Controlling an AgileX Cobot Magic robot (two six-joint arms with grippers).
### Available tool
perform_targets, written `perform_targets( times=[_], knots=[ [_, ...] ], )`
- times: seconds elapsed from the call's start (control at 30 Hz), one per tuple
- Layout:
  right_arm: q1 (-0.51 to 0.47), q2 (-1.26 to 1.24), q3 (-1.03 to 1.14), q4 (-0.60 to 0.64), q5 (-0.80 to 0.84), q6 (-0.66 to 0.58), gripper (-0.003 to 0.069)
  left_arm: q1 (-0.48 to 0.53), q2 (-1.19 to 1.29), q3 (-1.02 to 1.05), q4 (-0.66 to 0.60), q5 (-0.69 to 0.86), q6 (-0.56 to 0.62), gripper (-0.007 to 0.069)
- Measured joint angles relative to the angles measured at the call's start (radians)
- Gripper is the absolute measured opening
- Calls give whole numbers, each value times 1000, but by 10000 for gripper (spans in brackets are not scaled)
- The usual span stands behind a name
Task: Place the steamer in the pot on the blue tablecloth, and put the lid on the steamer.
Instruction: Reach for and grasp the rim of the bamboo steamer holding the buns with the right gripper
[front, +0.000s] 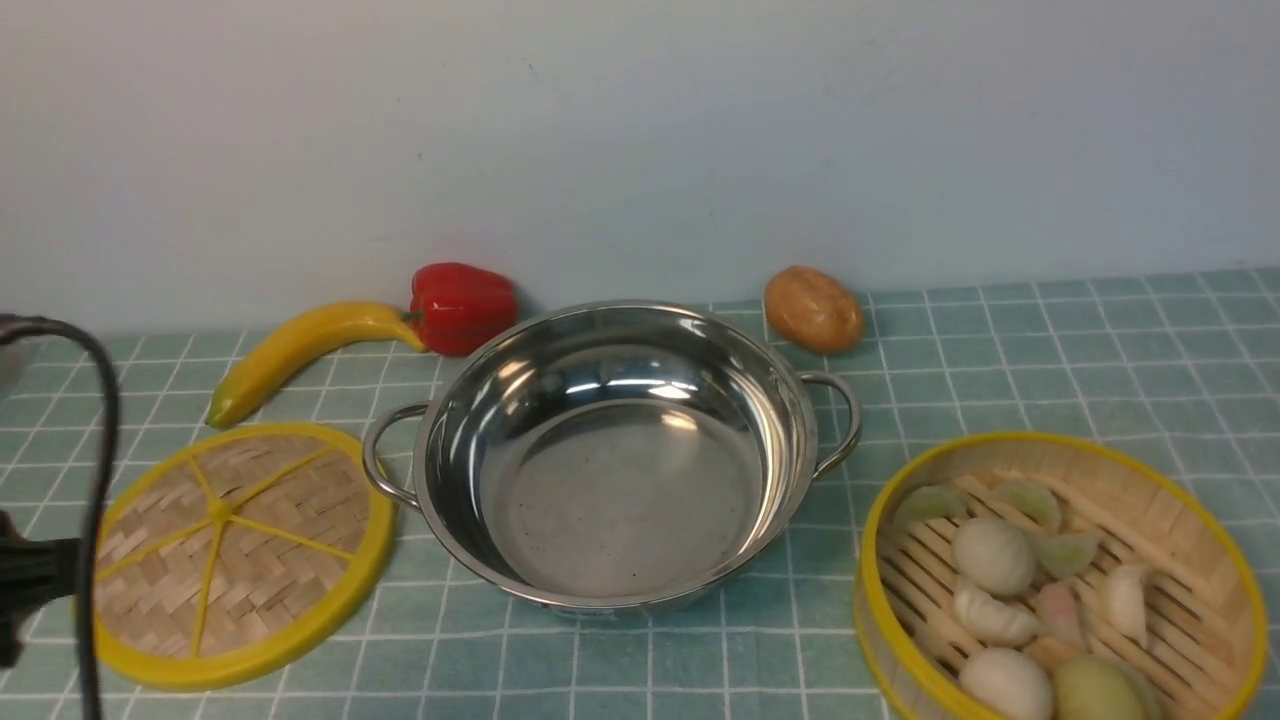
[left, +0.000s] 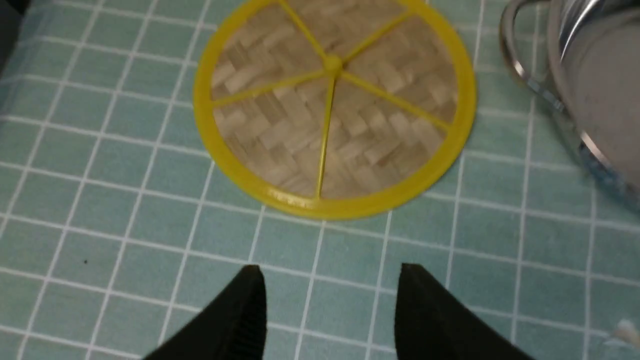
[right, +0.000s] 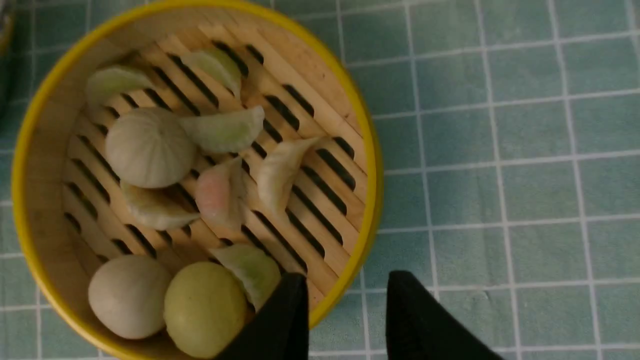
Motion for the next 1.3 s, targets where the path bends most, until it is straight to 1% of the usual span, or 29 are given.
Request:
perform_targets(
  times=[0.07,0.1,0.13,0.3,0.33,0.57,0.77,0.83,0.9,0.93,0.97,1.0,1.13,1.17,1.2,1.27,1.3],
  knots=[
    [0,79,-2,8,-36,-19,240,0,84,0,-15,-3,30,337],
    [0,79,-2,9,-39,-20,240,0,100,0,-17,-4,33,337],
    [0,139,-2,12,-69,-26,240,0,166,0,-31,-12,52,337],
    [0,240,-1,15,-122,-41,240,0,273,0,-53,-32,68,337],
    [0,265,6,15,-155,-44,240,0,303,0,-54,-44,69,337],
    [0,394,37,-28,-257,-40,240,0,350,0,-54,-91,70,337],
    [0,496,38,-21,-315,-41,240,0,352,0,-69,-93,78,337],
    [0,528,38,-18,-328,-42,222,0,352,0,-78,-93,92,337],
    [0,553,38,-15,-328,-43,152,0,352,0,-95,-94,103,337],
    [0,553,38,-15,-327,-43,142,0,352,0,-95,-94,105,337],
    [3,556,38,-24,-322,-47,63,0,352,0,-101,-96,111,337],
    [3,553,37,-35,-317,-44,52,0,352,0,-103,-97,112,337],
    [3,509,20,-87,-234,-39,52,0,352,0,-103,-97,117,337],
    [3,477,3,-102,-167,-39,52,0,352,0,-103,-97,118,337],
    [3,472,-1,-102,-159,-39,52,0,352,0,-103,-97,118,337],
    [3,395,-66,-102,-53,-39,52,0,352,0,-103,-98,119,337],
    [3,390,-72,-101,-39,-39,52,0,352,0,-103,-98,119,337]
  ],
)
